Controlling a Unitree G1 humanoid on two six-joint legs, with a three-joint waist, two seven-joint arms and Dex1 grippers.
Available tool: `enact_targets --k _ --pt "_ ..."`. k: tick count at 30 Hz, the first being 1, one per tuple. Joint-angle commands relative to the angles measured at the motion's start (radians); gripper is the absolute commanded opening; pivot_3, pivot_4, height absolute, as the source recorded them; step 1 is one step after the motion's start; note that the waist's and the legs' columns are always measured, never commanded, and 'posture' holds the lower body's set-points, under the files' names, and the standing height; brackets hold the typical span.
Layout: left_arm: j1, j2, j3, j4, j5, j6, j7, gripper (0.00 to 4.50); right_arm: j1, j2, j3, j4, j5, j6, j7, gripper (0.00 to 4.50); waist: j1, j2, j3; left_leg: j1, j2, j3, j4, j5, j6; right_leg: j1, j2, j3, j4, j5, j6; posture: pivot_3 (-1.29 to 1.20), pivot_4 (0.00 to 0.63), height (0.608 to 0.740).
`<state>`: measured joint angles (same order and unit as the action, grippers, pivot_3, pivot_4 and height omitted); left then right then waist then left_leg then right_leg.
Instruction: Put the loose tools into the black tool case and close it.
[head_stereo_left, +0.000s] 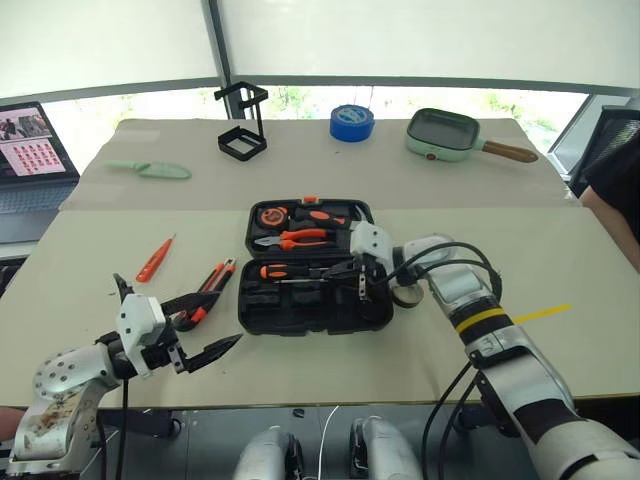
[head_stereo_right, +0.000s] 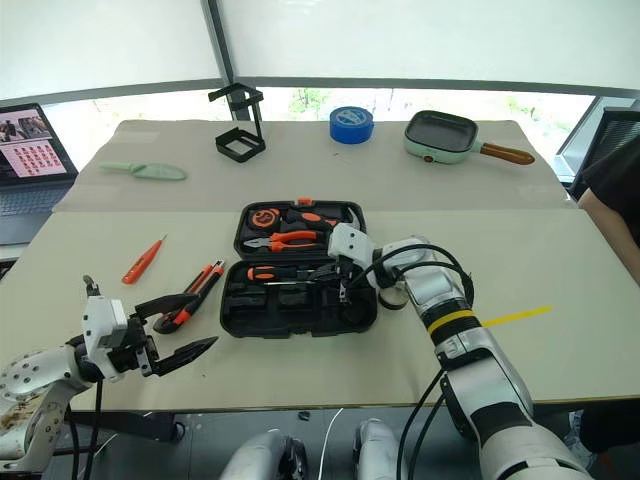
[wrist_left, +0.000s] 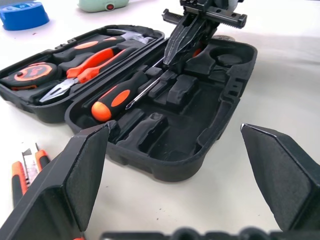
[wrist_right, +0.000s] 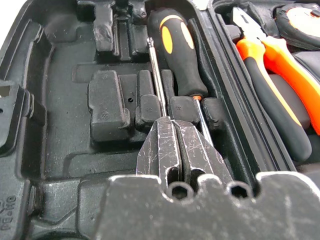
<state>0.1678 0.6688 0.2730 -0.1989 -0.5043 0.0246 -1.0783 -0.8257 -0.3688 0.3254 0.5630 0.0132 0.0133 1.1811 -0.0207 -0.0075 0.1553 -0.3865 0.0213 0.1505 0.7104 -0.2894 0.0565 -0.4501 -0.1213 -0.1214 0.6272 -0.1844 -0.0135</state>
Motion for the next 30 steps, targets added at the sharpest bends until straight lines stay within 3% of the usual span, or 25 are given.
enact_targets --k 1,2,6,13,16,24,28,30 --pt "0.026 -0.009 0.062 0.010 0.001 -0.041 0.027 4.50 0.022 -0.018 -0.038 -0.049 0.017 -0.020 -0.011 0.02 0.001 0.000 0.000 0.000 0.000 0.000 0.000 0.000 0.000 0.000 0.000 0.000 0.000 0.000 -0.001 0.00 0.150 0.740" --pt "0.037 -0.016 0.084 0.015 -0.011 -0.043 0.035 4.50 0.030 -0.023 -0.071 -0.084 0.054 -0.008 -0.008 0.02 0.002 0.000 0.000 -0.001 0.000 0.000 0.000 0.000 0.000 -0.001 0.000 0.000 0.000 0.001 -0.002 0.00 0.150 0.740" --pt "0.093 -0.042 0.203 0.035 -0.099 -0.006 0.067 4.50 0.115 -0.086 -0.174 -0.262 0.194 -0.010 0.065 1.03 0.005 0.000 0.001 -0.009 0.000 0.000 0.000 0.001 0.002 -0.008 -0.001 -0.001 0.000 0.004 -0.007 0.00 0.150 0.740" --pt "0.200 -0.074 0.410 0.127 -0.070 -0.083 0.155 4.50 0.349 -0.167 -0.353 -0.513 0.378 0.003 0.058 3.52 0.009 -0.001 0.001 -0.011 0.000 -0.003 0.000 0.000 0.006 -0.007 -0.001 -0.002 -0.004 0.002 -0.003 0.00 0.150 0.740" --pt "0.283 -0.095 0.507 0.211 -0.079 -0.075 0.189 4.50 0.519 -0.184 -0.487 -0.577 0.461 -0.043 0.032 4.48 0.011 -0.002 0.001 -0.012 0.000 -0.003 0.000 -0.003 0.006 -0.007 -0.003 -0.002 -0.005 0.000 -0.001 0.00 0.150 0.740" --pt "0.289 -0.082 0.524 0.275 -0.039 -0.008 0.314 4.50 0.738 -0.166 -0.567 -0.671 0.530 -0.075 -0.001 4.48 0.019 -0.002 0.001 -0.010 -0.001 -0.005 0.000 -0.009 0.014 -0.006 -0.006 -0.003 -0.010 0.000 0.003 0.00 0.150 0.740" --pt "0.217 -0.028 0.521 0.174 -0.198 0.230 0.353 4.50 0.778 -0.134 -0.559 -0.718 0.516 -0.146 -0.031 4.48 0.030 -0.004 0.002 -0.009 -0.001 -0.005 0.000 -0.009 0.015 -0.006 -0.006 -0.003 -0.011 0.000 0.003 0.00 0.150 0.740" --pt "0.149 0.039 0.487 0.165 -0.192 0.348 0.413 4.50 0.767 -0.111 -0.535 -0.779 0.532 -0.142 -0.056 4.48 0.034 -0.004 0.002 -0.009 -0.001 -0.006 0.000 -0.009 0.014 -0.006 -0.006 -0.003 -0.011 0.001 0.004 0.00 0.150 0.740"
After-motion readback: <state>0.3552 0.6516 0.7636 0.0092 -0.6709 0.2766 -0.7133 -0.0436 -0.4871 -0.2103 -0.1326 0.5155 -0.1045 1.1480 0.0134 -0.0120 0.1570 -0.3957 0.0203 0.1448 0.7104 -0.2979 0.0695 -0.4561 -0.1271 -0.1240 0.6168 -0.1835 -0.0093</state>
